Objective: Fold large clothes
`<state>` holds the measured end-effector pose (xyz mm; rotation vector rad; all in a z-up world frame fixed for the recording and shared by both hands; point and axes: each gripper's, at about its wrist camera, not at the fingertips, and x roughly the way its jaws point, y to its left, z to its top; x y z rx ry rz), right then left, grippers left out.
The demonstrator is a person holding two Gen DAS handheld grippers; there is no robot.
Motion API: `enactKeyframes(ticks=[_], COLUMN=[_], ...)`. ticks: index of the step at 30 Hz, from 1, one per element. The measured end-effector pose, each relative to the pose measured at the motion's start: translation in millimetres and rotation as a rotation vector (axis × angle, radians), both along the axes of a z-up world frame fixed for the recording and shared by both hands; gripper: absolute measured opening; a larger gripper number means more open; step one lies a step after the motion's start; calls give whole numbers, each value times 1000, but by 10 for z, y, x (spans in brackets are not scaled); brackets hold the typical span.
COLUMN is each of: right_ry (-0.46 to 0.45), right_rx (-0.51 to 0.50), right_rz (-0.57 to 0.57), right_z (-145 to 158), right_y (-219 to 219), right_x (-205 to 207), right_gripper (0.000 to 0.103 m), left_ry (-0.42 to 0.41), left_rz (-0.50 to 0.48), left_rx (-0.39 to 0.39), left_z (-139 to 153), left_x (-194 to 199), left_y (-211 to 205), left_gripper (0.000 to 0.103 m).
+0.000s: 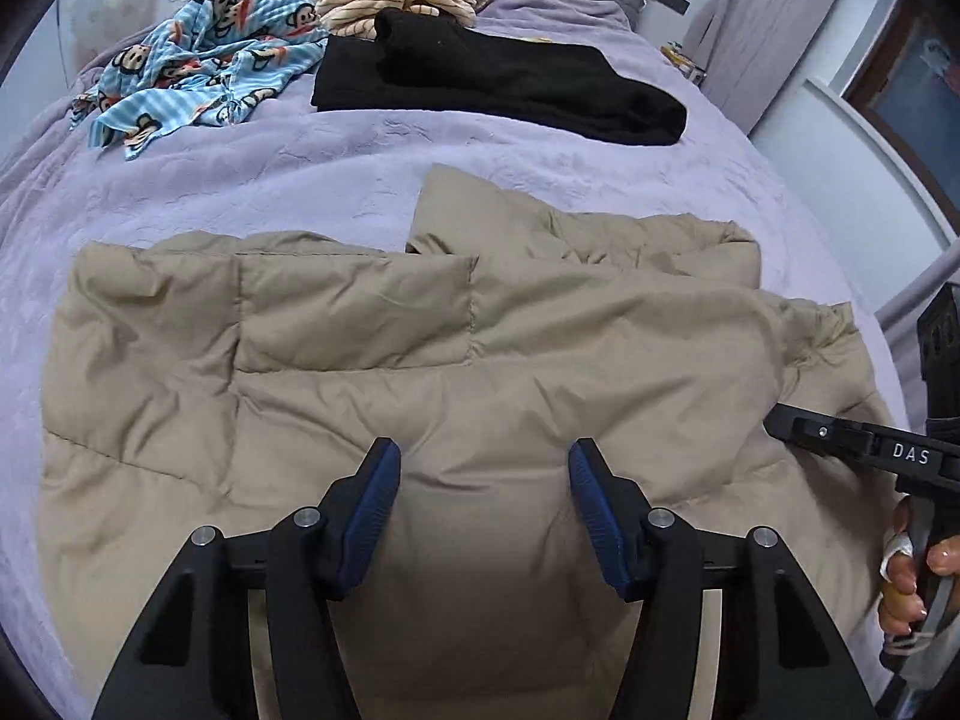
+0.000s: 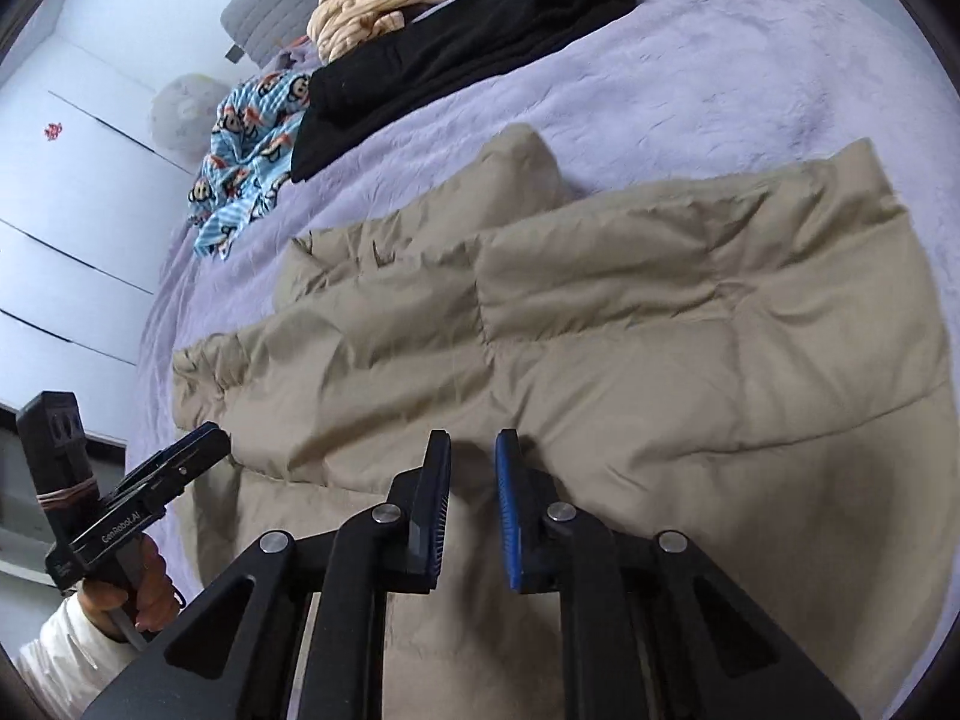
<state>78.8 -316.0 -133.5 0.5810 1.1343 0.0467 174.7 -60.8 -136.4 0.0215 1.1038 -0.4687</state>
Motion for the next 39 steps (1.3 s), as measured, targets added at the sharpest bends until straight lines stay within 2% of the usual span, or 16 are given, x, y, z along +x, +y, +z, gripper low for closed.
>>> enactKeyframes(ticks=[2,4,6,8,10,13,15,17,18,20,22,26,31,35,39], right_ry=[-5,-5,7,20,31,8,11,52,70,93,106,115,124,134,98], right_rx=[-29,-53,-36,-8,6,-120,-194,-272,-276,-220,-192,-269,-298,-336,-310], right_rz=[-8,-22,-36,-56,-56,-49,-97,-188,-228,-284,-296,-263,-255,-242,-242], right_z=[-122,-225,-342,-404,-370,-139,-46,-57,-100,-247,-397,-529,-520,-324,-63], right_y=[29,1,-86,-173,-243,-417,-680,-1002,-1143,-1345,-1381,-1282,-1276,-1168,-1107], right_x=[93,206,332,405,430,337,230,124,78,7,20,159,194,184,2], right_gripper=[14,7,0,0,0,0,0,0,0,0,0,0,0,4,4], left_ry=[-15,-11,3,13,-14,-81,-65,-6,22,44,47,41,29,-9,0], left_rz=[27,49,50,34,36,134,237,327,345,366,369,370,395,347,314], left_rx=[11,15,33,49,61,126,153,169,163,162,160,190,231,284,273], left_z=[-113,-205,-269,-227,-117,5,-56,-223,-319,-482,-590,-680,-522,-267,-66], left_x=[76,210,330,394,456,611,776,923,966,997,1004,1076,1022,855,689], left_y=[-61,-98,-150,-149,-38,382,740,1025,1107,1157,1122,1023,1030,996,999], left_gripper=[61,61,61,61,61,61,61,61,61,65,66,71,72,72,72])
